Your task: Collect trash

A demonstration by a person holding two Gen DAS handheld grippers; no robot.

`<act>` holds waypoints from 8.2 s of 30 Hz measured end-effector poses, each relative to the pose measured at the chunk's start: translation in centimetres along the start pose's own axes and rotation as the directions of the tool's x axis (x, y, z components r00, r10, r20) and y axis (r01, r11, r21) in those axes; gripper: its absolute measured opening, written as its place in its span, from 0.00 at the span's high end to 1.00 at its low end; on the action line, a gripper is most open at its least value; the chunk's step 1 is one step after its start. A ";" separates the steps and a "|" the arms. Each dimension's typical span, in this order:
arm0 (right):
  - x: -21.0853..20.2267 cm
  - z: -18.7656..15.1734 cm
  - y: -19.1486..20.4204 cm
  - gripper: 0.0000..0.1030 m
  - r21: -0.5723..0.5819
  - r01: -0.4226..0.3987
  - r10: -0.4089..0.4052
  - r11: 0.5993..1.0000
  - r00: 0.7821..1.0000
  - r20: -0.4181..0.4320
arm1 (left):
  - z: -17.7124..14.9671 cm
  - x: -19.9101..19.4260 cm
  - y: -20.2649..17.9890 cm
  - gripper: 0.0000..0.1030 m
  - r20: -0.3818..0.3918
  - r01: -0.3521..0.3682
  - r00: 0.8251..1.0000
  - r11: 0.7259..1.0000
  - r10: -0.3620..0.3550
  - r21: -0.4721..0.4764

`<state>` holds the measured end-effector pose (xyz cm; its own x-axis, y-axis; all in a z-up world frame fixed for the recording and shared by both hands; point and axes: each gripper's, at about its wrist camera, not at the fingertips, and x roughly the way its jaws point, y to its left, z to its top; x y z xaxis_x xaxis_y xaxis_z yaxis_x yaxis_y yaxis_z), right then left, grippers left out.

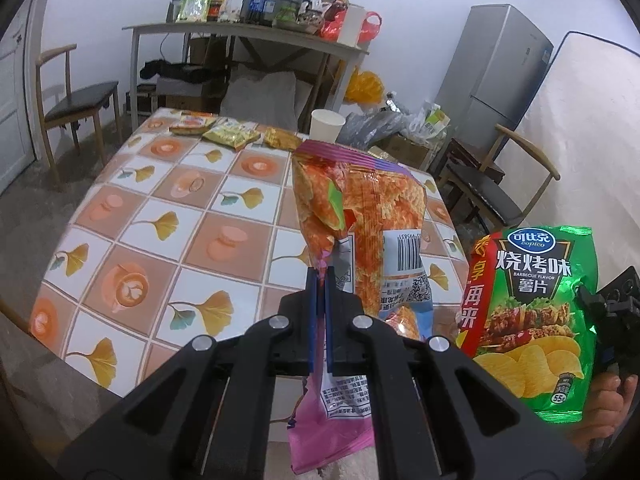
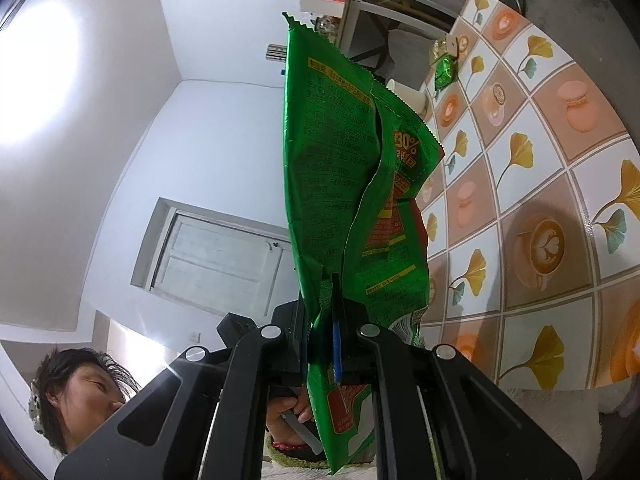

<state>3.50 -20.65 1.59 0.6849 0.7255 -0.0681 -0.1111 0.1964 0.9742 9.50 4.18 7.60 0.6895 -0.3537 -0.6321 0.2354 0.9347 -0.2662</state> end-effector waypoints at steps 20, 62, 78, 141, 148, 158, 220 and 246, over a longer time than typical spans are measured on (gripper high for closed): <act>-13.3 -2.2 2.2 0.92 -0.082 0.029 -0.012 0.996 0.978 0.207 | -0.9 -0.5 -11.1 0.98 -0.038 0.209 0.978 0.969 -0.205 0.135; -33.5 8.4 -35.3 0.85 0.616 0.491 -0.766 0.616 0.557 0.321 | -4.6 12.7 -27.5 0.98 -0.344 0.362 0.897 0.909 -0.279 0.208; -37.4 4.6 -35.0 0.68 0.644 0.548 -0.839 0.534 0.434 0.327 | -7.4 18.4 -37.0 0.98 -0.488 0.460 0.811 0.867 -0.323 0.190; -7.1 -11.0 8.6 0.06 -0.225 0.960 -0.618 0.167 0.280 0.735 | -8.9 -2.7 -17.6 0.10 0.002 -0.118 0.993 0.957 0.122 0.265; -4.5 -12.3 7.9 0.06 -0.221 0.973 -0.705 0.066 0.202 0.680 | -7.6 -2.3 -17.3 0.10 -0.054 -0.125 0.989 0.969 0.139 0.214; -4.0 -12.3 3.9 0.06 -0.153 0.988 -0.819 0.027 0.110 0.562 | -10.4 -0.2 -15.3 0.10 -0.171 -0.181 0.963 0.971 0.206 0.155; -5.7 -12.0 2.3 0.06 -0.086 0.996 -0.848 0.000 0.046 0.527 | -11.7 -0.3 -17.4 0.10 -0.177 -0.181 0.957 0.952 0.228 0.249; -5.7 -12.2 2.6 0.06 -0.082 0.997 -0.850 -0.003 0.041 0.525 | -11.6 -0.3 -17.1 0.10 -0.174 -0.182 0.958 0.952 0.227 0.245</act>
<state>-9.43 -16.23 1.89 0.5005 -0.4840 -0.7179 0.6238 0.7766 -0.0887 -2.70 -12.08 3.92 0.5946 -0.1322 -0.7931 0.2665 0.9630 0.0392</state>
